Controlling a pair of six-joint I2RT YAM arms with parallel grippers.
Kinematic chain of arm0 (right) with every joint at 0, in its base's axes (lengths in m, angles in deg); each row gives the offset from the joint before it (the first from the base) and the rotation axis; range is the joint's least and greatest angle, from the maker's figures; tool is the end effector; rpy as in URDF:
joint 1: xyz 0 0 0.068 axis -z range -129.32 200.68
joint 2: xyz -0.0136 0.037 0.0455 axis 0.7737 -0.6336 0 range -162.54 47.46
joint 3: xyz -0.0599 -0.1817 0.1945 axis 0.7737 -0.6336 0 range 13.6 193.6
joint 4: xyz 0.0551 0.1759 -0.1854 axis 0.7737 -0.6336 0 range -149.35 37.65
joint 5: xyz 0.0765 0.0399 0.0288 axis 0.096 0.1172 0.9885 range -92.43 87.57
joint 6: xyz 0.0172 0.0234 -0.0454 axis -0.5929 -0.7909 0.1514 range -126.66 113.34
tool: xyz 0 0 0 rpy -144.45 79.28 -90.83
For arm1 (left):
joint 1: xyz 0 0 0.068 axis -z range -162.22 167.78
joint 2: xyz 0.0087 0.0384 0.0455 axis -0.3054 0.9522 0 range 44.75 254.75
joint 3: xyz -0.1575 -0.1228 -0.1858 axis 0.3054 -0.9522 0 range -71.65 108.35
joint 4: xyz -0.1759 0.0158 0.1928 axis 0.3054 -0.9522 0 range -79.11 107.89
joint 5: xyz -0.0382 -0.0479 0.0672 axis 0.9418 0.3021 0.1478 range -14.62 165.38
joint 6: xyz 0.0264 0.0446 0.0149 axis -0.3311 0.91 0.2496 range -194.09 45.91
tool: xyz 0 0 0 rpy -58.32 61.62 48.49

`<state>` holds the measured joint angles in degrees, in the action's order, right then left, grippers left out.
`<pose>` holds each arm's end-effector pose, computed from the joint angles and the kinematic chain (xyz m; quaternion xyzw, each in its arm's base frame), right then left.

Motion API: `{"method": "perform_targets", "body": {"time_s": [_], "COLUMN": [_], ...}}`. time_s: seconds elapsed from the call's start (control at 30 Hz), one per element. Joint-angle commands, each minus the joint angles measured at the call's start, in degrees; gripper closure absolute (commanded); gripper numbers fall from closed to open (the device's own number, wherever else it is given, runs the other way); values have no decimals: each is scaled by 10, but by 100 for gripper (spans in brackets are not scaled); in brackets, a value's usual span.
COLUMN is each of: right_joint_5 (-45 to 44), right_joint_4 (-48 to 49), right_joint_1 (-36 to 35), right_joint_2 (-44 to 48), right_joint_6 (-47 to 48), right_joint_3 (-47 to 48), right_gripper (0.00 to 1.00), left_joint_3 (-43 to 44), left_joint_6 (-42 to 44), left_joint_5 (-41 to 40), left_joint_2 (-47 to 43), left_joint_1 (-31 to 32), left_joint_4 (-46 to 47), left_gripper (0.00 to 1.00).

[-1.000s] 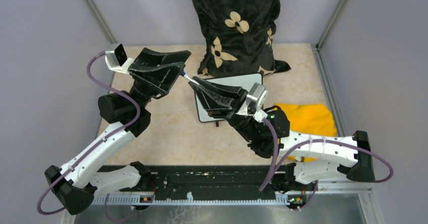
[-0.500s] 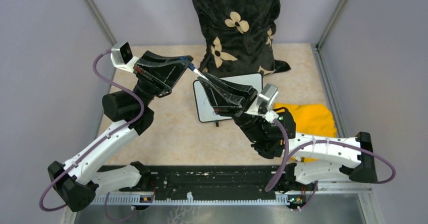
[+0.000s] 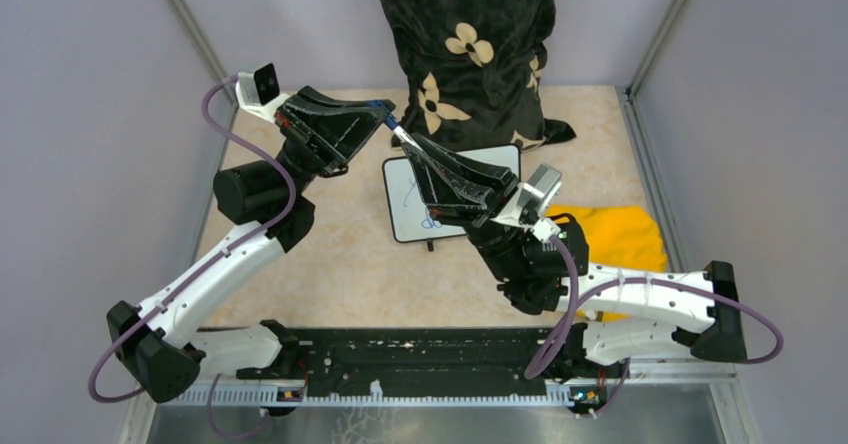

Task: Write a sentence on the whiteboard
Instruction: Close the whiteboard marker at the center of the board.

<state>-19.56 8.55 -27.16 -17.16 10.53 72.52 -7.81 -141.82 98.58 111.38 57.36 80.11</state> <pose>0.0561 0.2111 0.4761 -0.1221 0.3045 0.4381 0.8369 0.1585 -0.1493 0.4956 0.1253 0.2977 -0.7925 0.5173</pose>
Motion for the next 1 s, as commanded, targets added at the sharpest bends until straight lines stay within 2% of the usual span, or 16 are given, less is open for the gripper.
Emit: {"method": "perform_targets", "body": {"time_s": [0.0, 0.33, 0.53, 0.57, 0.67, 0.73, 0.83, 0.97], "right_joint_5": [0, -41, -45, -43, -30, -23, -15, -8], "right_joint_4": [27, 45, 38, 35, 9, -5, -22, -40], "right_joint_1": [-1, -1, -1, -1, -2, -1, -1, -1], "right_joint_2": [-23, -92, -80, -74, -57, -46, -32, -12], "right_joint_6": [10, 39, 32, 29, 18, 10, 0, -12], "right_joint_3": [44, 117, 111, 107, 100, 95, 85, 72], "right_gripper": [100, 100, 100, 100, 100, 100, 100, 100], "left_joint_3": [4, 17, 0, -8, -36, -42, -41, -47], "left_joint_6": [-6, 9, 31, 36, 51, 66, 79, 89], "left_joint_5": [57, 67, 38, 22, -26, -41, -47, -57], "left_joint_2": [27, 46, 23, 14, -11, -24, -37, -49], "left_joint_1": [8, 39, 39, 39, 39, 39, 39, 39], "left_joint_4": [-22, -42, -39, -38, -24, -30, -38, -37], "left_gripper": [100, 100, 100, 97, 67, 54, 43, 40]}}
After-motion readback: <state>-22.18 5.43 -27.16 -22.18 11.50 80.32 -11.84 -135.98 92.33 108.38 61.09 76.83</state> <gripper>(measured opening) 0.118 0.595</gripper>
